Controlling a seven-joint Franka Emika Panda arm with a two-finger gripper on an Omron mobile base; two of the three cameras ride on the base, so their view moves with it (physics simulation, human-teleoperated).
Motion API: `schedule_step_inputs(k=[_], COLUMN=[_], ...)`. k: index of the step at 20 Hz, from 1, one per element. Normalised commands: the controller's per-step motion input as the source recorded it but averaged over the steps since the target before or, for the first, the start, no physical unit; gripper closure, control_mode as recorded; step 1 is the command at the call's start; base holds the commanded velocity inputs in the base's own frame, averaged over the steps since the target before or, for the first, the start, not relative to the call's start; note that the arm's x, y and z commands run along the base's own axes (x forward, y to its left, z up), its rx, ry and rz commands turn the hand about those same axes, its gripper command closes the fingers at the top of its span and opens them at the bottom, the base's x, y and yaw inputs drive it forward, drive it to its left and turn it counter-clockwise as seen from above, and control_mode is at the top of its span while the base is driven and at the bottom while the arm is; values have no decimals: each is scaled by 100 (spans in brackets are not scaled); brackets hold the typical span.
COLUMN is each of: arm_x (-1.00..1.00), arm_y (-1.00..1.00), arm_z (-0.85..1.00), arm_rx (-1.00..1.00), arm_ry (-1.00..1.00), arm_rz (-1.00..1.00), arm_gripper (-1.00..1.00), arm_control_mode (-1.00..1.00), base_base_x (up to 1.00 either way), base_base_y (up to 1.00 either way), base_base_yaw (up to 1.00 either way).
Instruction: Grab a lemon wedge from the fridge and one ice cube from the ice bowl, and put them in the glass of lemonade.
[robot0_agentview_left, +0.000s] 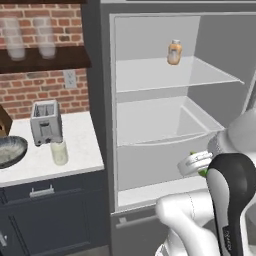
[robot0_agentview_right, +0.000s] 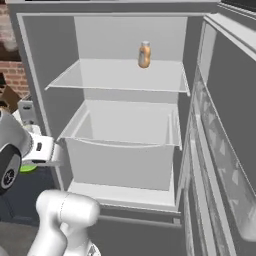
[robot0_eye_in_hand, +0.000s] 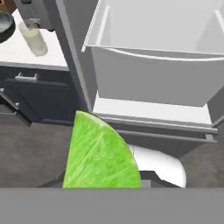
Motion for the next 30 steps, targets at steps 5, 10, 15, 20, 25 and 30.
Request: schedule_step_inputs(k=[5, 10, 15, 20, 25, 30], arm_x=[0, 0, 0, 0, 0, 0], arm_y=[0, 0, 0, 0, 0, 0], arm_z=[0, 0, 0, 0, 0, 0], arm_rx=[0, 0, 0, 0, 0, 0], arm_ry=[0, 0, 0, 0, 0, 0], arm_rz=[0, 0, 0, 0, 0, 0], arm_gripper=[100, 100, 100, 100, 100, 100], arm_control_mode=[100, 100, 100, 100, 100, 100], base_base_x=[-100, -65, 13, 48, 65, 65], base_base_y=[-30, 31, 99, 100, 100, 100], base_base_yaw=[-12, -8, -21, -30, -36, -42])
